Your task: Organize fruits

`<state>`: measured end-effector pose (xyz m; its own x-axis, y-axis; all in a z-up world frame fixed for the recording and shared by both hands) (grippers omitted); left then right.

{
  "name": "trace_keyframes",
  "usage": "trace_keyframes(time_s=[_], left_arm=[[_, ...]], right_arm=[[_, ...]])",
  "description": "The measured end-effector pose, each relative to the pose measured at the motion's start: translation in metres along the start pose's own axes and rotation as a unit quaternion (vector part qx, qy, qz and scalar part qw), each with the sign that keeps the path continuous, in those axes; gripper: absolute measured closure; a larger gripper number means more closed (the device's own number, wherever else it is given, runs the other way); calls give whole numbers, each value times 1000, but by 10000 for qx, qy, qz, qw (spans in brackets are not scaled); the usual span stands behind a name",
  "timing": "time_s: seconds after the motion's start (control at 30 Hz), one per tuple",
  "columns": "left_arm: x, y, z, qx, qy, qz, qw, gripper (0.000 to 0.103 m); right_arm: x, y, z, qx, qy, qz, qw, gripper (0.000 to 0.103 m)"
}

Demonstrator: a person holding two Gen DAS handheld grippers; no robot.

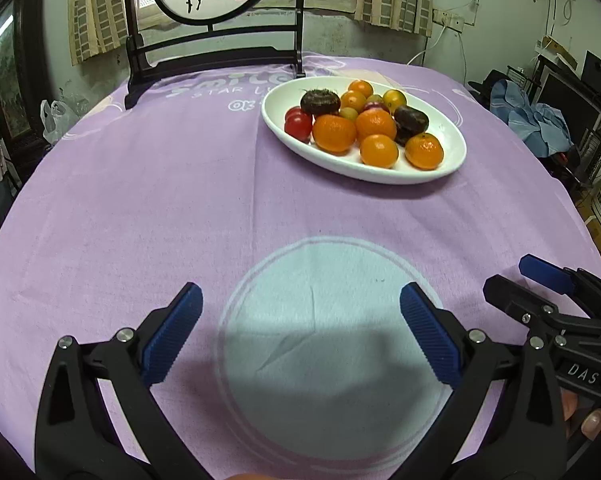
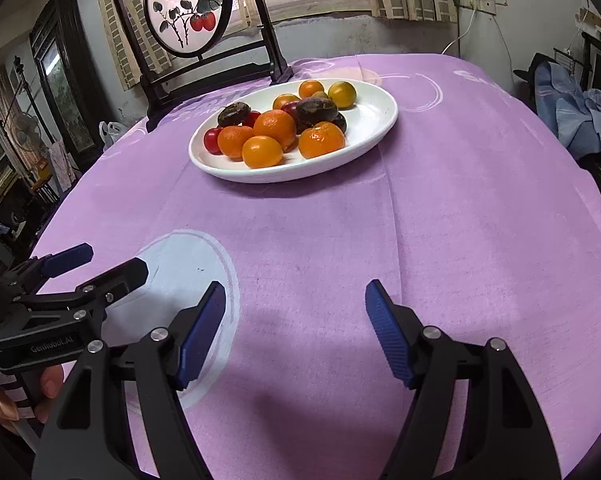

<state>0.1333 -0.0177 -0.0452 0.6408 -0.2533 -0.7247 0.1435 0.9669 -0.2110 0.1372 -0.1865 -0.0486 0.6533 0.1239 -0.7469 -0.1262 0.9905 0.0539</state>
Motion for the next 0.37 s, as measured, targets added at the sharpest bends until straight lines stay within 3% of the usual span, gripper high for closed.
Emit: trace_keyframes(time_s=[0.37], left_arm=[[7,-3,-14,178,272,70,9994,2]], right_arm=[[1,8,-16,-206,247,-12,9995,30]])
Point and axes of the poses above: each gripper's, at about its wrist camera, not at the fingertips, and x roughly the way its jaws point, y to its left, z to its top, the point moved 7 cm from there along x, roughly the way its jaws point, and after that the axes turned 13 degrees about -z, right-handed, at the moved point
